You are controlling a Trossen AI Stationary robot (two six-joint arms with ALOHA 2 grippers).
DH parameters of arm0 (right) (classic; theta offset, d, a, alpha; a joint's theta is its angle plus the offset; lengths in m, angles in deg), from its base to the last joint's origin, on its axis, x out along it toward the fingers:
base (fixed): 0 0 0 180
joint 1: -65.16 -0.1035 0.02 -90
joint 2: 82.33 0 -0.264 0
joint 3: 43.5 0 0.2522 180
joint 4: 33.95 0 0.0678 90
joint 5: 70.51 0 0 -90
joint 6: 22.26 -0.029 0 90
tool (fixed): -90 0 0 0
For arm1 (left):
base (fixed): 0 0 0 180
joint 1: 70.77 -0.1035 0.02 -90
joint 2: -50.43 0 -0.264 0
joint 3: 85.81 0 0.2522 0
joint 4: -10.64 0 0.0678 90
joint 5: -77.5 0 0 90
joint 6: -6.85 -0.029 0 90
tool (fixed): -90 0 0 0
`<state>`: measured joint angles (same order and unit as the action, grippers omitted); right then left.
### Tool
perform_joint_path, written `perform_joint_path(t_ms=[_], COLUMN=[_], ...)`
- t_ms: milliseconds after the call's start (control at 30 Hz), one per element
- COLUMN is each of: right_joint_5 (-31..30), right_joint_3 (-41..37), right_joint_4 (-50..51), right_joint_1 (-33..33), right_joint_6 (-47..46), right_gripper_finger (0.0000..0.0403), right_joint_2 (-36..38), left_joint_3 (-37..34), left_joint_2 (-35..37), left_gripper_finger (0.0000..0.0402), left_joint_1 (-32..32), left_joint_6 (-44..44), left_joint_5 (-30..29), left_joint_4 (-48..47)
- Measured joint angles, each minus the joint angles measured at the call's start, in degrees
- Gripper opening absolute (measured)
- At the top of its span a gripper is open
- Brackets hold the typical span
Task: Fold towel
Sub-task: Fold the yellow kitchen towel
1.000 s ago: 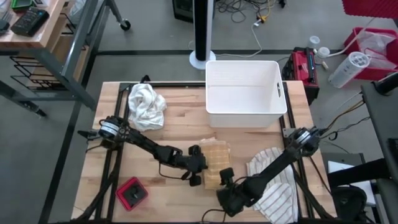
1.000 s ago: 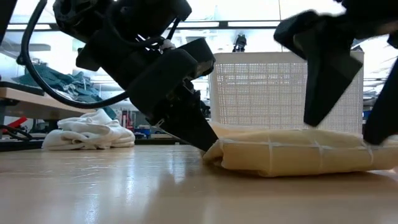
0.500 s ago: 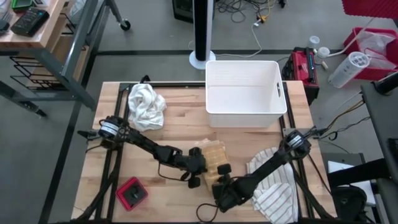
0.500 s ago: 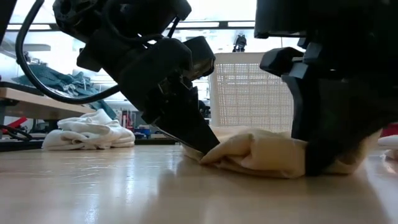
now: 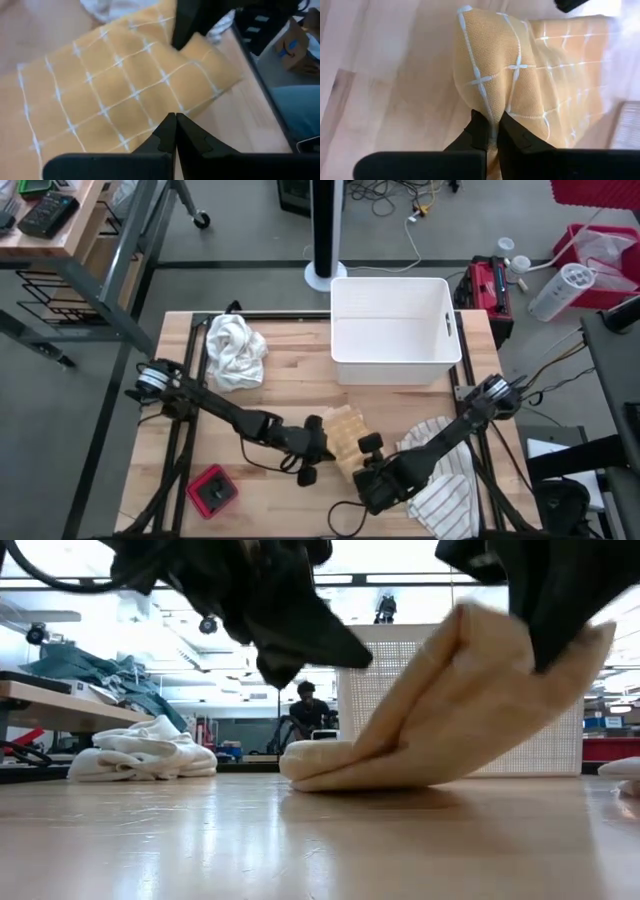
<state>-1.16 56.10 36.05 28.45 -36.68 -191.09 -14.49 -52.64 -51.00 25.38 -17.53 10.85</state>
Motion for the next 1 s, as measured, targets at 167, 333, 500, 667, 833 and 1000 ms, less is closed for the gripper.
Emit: perform_joint_path(t_ms=[167, 333, 500, 667, 833, 1000], right_joint_5=[0.13, 0.06, -0.35, -0.27, 0.23, 1.40], right_joint_3=[1.25, 2.92, 5.24, 6.96, 7.66, 7.66], right_joint_4=[2.85, 6.58, 10.49, 11.13, 10.98, 11.05], right_joint_1=[-0.72, -1.03, -1.38, -1.16, 0.18, 2.37], right_joint_6=[4.83, 5.53, 7.36, 9.58, 10.92, 12.35], right_gripper_finger=[0.0008, 0.0008, 0.0008, 0.0008, 0.0008, 0.0008], right_joint_2=[-0.16, -0.12, -0.10, -0.10, -0.10, -0.10], left_joint_3=[0.15, -0.04, -0.15, -0.13, 1.00, 3.76], left_joint_2=[1.97, -2.31, -7.12, -9.40, -9.40, -9.77], left_gripper_finger=[0.0000, 0.0000, 0.0000, 0.0000, 0.0000, 0.0000], left_joint_1=[-1.33, -3.54, -3.48, -3.54, -3.58, -3.58], left_joint_6=[-3.90, -3.16, -0.50, 0.79, 0.76, 0.56], left_joint_5=[-9.26, -8.30, -7.16, -5.50, -3.11, -1.45], left_joint_4=[-0.12, -0.38, 0.05, 1.11, 1.59, -1.92])
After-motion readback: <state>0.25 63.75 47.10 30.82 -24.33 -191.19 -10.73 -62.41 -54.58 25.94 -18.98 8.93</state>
